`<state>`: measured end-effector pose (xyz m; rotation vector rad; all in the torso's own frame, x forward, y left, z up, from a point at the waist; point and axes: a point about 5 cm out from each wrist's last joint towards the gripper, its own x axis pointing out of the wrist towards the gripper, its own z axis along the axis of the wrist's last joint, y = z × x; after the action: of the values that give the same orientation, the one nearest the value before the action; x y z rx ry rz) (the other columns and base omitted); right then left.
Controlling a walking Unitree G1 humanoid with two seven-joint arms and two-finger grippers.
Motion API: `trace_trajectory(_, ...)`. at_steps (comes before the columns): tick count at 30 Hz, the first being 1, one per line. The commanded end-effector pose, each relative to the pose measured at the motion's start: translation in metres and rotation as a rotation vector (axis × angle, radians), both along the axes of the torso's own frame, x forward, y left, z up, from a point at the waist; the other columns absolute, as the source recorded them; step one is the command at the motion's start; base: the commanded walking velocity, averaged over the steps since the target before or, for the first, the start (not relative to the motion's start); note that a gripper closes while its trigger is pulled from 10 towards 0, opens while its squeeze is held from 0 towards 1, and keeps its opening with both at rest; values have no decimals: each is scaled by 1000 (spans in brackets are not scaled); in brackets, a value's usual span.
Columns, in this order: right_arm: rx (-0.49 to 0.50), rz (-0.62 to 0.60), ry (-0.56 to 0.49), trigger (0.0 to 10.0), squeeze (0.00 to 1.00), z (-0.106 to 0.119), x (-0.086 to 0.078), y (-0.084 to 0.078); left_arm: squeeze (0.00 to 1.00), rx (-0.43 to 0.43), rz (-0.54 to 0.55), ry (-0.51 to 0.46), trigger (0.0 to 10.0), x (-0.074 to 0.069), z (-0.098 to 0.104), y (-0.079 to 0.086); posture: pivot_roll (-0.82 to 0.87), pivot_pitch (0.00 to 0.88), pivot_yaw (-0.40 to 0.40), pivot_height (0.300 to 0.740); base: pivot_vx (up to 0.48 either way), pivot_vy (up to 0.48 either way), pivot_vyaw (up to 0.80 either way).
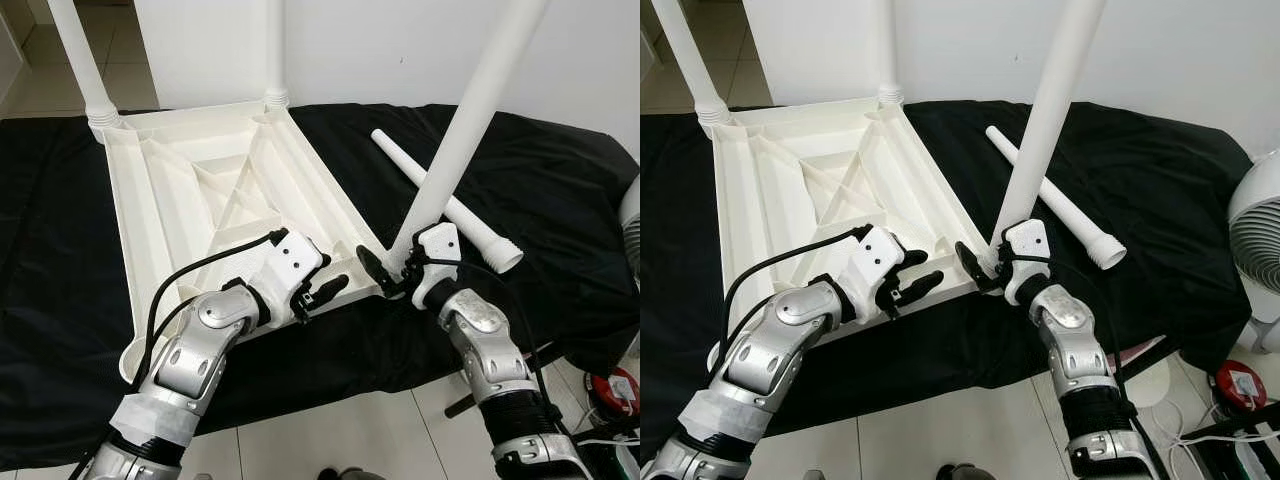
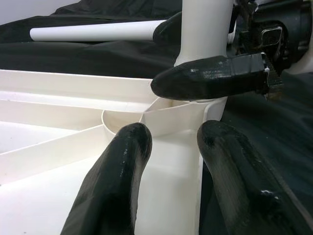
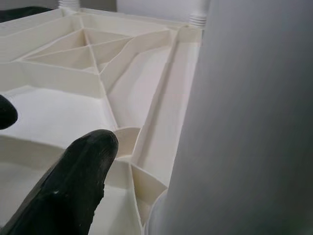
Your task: Building children table
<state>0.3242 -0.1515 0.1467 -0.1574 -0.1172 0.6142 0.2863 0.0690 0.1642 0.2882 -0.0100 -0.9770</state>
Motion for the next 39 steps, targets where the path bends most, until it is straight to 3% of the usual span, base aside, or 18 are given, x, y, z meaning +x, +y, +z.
trace_trajectory(1,-18,64,38,1647,0,-7,1,1,0,-2,16,-2,10000,-3,-1,-3,92,49,-67,740,0,0,0)
trace_trajectory(2,-25,72,53,745,0,-9,2,-2,0,-2,12,-2,10000,-3,-1,-4,94,46,-68,740,0,0,0)
trace_trajectory(3,-25,72,53,745,0,-9,2,-2,0,-2,12,-2,10000,-3,-1,-4,94,46,-68,740,0,0,0)
trace_trajectory(4,-38,79,63,0,0,-11,3,-5,0,0,11,-3,10000,-4,-1,-5,94,46,-68,740,0,0,0)
trace_trajectory(16,-33,65,109,0,0,-21,2,-15,0,-2,14,-1,10000,-4,0,-8,92,45,-74,740,0,0,0)
trace_trajectory(19,-18,-116,100,0,0,-25,5,-14,0,-1,8,3,10000,-4,-2,-10,83,39,-72,740,0,0,0)
trace_trajectory(20,-19,-161,96,4588,0,-26,5,-13,0,-1,7,4,10000,-4,-2,-10,79,39,-72,740,0,0,0)
trace_trajectory(21,-19,-161,96,4588,0,-26,5,-13,0,-1,7,4,10000,-4,-2,-10,79,39,-72,740,0,0,0)
trace_trajectory(22,-17,-202,95,10000,0,-27,6,-12,0,0,6,3,10000,-4,-2,-11,79,37,-72,740,0,0,0)
trace_trajectory(26,68,-362,131,10000,0,-30,4,-4,0,5,-1,0,10000,-4,-2,-13,73,35,-69,740,0,0,0)
trace_trajectory(34,170,-490,164,10000,0,-31,-4,22,0,4,-15,0,10000,-4,-2,-16,65,34,-71,740,0,0,0)
trace_trajectory(39,242,-659,179,10000,0,-28,-9,31,0,7,-18,7,10000,-7,-4,-17,72,37,-83,740,0,0,0)
